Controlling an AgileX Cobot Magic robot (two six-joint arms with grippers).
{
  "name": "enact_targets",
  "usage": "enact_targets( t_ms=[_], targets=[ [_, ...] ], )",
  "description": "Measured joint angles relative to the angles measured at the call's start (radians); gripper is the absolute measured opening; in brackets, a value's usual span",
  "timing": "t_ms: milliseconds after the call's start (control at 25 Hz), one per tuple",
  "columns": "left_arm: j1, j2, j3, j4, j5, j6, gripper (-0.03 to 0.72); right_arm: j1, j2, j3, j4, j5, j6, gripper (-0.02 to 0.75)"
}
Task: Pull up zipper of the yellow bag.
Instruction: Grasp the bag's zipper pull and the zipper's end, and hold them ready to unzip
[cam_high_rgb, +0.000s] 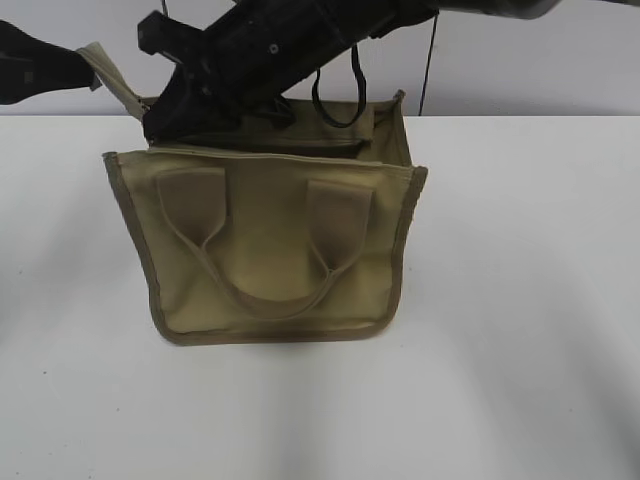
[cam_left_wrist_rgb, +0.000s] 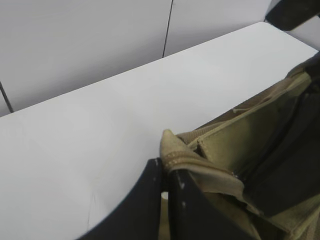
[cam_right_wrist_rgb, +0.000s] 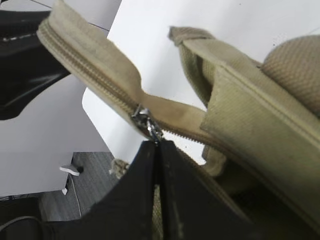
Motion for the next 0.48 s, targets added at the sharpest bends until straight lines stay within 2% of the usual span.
enact_targets(
  t_ms=[480],
  targets=[
    [-0.002, 0.000, 0.000, 0.001, -0.005, -0.009, -0.002, -0.018, -0.011, -0.005, -0.018, 0.027, -0.015, -0.012]
  ],
)
